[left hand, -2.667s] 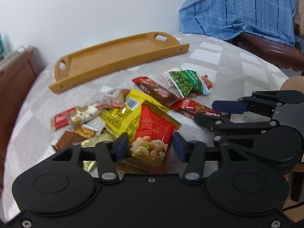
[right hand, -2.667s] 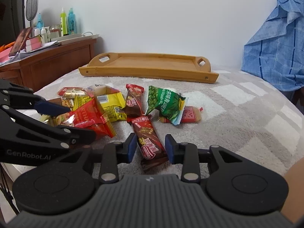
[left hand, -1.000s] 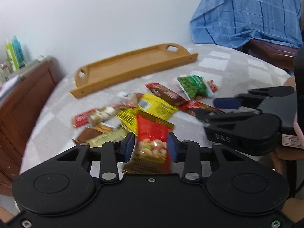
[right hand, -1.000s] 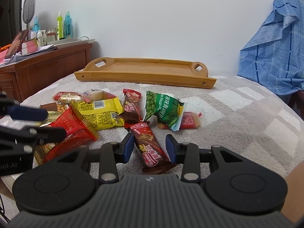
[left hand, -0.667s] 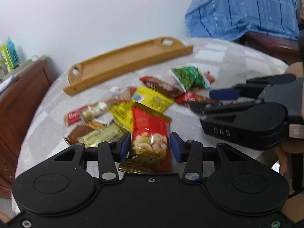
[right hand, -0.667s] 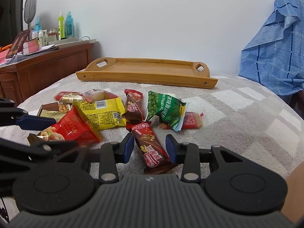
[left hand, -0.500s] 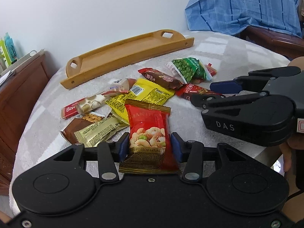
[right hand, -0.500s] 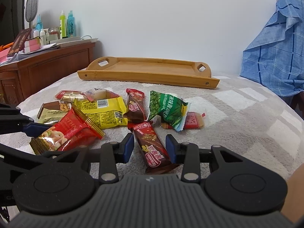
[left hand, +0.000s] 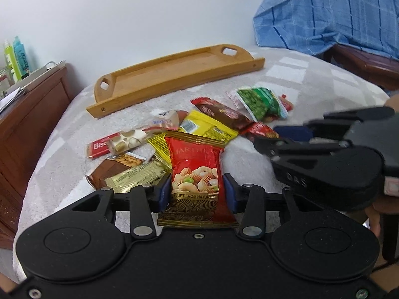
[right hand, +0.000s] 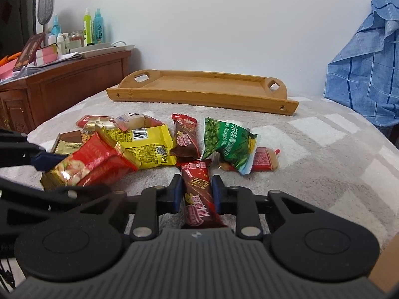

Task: Organize snacks
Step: 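Lift the cashew bag with the left tool while the right tool carries the chocolate bar to the tray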

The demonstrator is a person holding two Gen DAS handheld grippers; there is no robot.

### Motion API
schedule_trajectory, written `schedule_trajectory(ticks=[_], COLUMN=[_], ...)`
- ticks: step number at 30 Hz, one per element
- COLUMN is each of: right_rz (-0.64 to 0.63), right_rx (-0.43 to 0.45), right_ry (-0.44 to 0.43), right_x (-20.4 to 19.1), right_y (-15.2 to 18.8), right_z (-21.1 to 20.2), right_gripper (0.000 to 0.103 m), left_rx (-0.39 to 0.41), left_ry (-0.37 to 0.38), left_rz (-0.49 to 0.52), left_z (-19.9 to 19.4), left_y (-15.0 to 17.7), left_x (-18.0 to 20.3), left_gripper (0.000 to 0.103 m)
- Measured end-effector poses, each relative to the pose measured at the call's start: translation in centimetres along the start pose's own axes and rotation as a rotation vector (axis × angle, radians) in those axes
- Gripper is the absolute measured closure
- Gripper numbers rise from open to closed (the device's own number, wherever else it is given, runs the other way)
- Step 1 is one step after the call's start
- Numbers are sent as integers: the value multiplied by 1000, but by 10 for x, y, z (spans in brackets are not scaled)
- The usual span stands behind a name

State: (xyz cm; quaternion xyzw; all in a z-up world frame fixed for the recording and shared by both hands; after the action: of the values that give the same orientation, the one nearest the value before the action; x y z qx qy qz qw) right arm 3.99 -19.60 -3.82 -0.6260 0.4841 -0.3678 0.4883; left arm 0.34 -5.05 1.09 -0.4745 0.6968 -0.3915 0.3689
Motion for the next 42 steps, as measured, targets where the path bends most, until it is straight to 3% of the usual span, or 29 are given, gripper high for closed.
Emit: schedule_trajectory(ticks=[9, 16, 28, 42], right_rz=[66, 103, 282, 467], right_rx=[43, 138, 204, 154], right_ry=[-35, -64, 10, -8], right_x=[6, 18, 101, 164], right_y=[-6, -38, -90, -119], right_z=[-20, -22, 47, 125], right_gripper=[75, 75, 75, 75], left_rx=[13, 56, 140, 93], left_ry=[-19, -42, -43, -6], left_rz=[-100, -155, -232, -357], left_z=[-5, 2, 48, 151], left_y=[-13, -42, -115, -162], left_x=[-11, -20, -37, -49], left_gripper=[62, 62, 62, 62])
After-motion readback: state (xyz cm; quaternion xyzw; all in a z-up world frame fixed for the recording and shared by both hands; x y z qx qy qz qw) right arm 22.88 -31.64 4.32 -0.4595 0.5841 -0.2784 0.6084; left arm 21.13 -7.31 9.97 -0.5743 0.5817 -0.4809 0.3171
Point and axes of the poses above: each gripper's, at about its wrist camera, not at the fingertips, and z roughly the way its jaws point, x to its right, y to its underside, the point moved 3 cm from there along z, roughly the way its jaws point, and after that the axes turned 14 degrees about x, right-handed, at the moved point
